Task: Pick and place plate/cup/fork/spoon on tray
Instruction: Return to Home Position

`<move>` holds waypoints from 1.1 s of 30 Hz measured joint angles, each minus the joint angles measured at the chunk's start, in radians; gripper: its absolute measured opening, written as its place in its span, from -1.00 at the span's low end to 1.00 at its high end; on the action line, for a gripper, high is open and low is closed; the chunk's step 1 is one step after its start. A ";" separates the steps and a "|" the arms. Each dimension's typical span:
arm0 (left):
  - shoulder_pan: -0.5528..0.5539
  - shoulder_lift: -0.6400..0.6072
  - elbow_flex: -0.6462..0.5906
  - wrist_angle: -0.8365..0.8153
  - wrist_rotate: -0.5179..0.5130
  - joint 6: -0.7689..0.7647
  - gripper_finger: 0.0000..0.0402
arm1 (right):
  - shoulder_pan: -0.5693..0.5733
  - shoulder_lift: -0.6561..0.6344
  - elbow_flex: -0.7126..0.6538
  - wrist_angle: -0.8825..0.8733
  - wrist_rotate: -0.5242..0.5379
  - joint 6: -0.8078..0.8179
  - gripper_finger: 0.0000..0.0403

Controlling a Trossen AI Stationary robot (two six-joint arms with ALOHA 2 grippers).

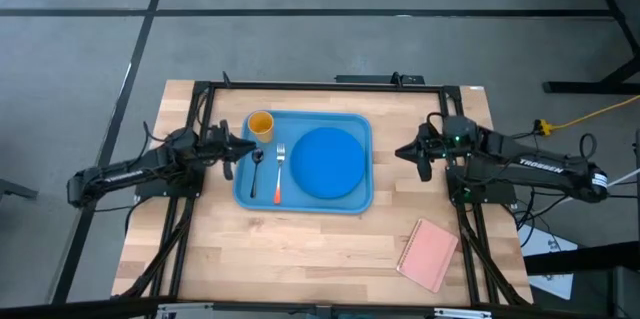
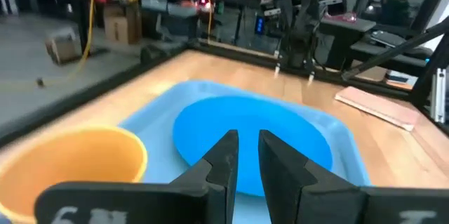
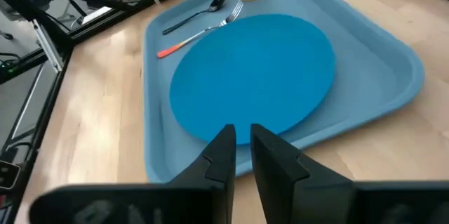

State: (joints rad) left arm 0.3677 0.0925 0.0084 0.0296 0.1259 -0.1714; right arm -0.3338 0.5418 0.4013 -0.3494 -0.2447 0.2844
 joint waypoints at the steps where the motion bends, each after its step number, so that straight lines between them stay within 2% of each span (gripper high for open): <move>1: -0.007 0.012 0.000 -0.001 -0.006 -0.020 -0.74 | 0.000 -0.010 -0.014 0.008 0.000 0.000 -0.75; 6: -0.024 0.028 0.000 0.001 0.009 -0.036 -0.74 | -0.001 -0.052 -0.034 0.015 -0.003 0.017 -0.75; 9: -0.034 0.012 0.000 0.013 0.088 -0.046 -0.74 | -0.001 -0.073 -0.034 0.014 -0.034 0.028 -0.75; 11: -0.047 0.006 0.000 0.014 0.096 -0.101 -0.74 | 0.000 -0.085 -0.034 0.015 -0.046 0.027 -0.75; 15: -0.097 0.005 0.000 0.011 0.061 -0.157 -0.74 | 0.000 -0.108 -0.034 0.014 -0.045 0.026 -0.75; 19: -0.174 0.005 -0.001 0.002 -0.053 -0.159 -0.74 | 0.000 -0.120 -0.034 0.014 -0.046 0.026 -0.75; 22: -0.239 0.005 -0.001 -0.001 -0.155 -0.125 -0.74 | 0.000 -0.120 -0.034 0.014 -0.046 0.027 -0.75; 25: -0.292 0.005 -0.001 0.002 -0.213 -0.054 -0.74 | 0.000 -0.120 -0.034 0.014 -0.046 0.027 -0.75; 30: -0.311 -0.014 -0.001 0.004 -0.261 -0.010 -0.74 | 0.000 -0.120 -0.034 0.014 -0.045 0.027 -0.75; 33: -0.311 -0.025 -0.001 -0.002 -0.214 0.018 -0.74 | 0.000 -0.120 -0.034 0.014 -0.045 0.025 -0.75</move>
State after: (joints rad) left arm 0.0563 0.0677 0.0078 0.0271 -0.0878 -0.1537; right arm -0.3340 0.4221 0.3676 -0.3359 -0.2901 0.3093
